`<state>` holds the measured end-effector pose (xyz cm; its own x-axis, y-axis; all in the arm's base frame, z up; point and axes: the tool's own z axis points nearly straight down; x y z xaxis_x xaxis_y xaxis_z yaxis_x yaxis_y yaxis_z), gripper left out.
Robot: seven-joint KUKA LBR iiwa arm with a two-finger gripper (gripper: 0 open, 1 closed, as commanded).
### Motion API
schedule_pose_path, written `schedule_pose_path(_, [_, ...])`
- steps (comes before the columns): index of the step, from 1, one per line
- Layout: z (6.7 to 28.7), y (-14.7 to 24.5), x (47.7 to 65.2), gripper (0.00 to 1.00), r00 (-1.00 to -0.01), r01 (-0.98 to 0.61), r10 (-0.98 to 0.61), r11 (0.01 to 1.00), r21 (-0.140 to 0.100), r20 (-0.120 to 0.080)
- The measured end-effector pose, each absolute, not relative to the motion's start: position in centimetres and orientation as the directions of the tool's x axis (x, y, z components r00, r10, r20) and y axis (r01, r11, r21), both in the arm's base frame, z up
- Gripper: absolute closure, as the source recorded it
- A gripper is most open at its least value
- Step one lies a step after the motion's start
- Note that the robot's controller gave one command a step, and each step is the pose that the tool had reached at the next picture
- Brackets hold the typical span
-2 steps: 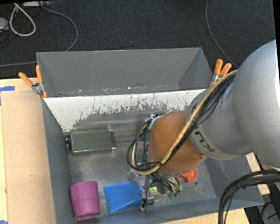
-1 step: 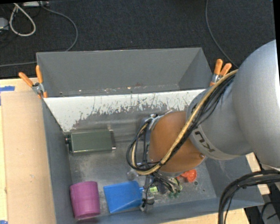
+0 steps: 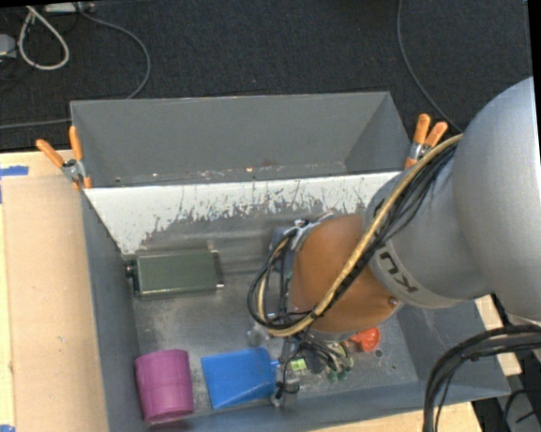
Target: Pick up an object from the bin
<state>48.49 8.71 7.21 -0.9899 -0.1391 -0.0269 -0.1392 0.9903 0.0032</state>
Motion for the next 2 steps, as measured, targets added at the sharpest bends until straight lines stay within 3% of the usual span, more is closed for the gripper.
schedule_pose_path(1, [7.3,9.1,48.3,1.0,-0.995,-0.094,-0.094,0.996,0.002,-0.026])
schedule_pose_path(2, [7.1,6.7,48.3,1.0,-0.992,-0.119,-0.119,0.993,0.003,-0.031])
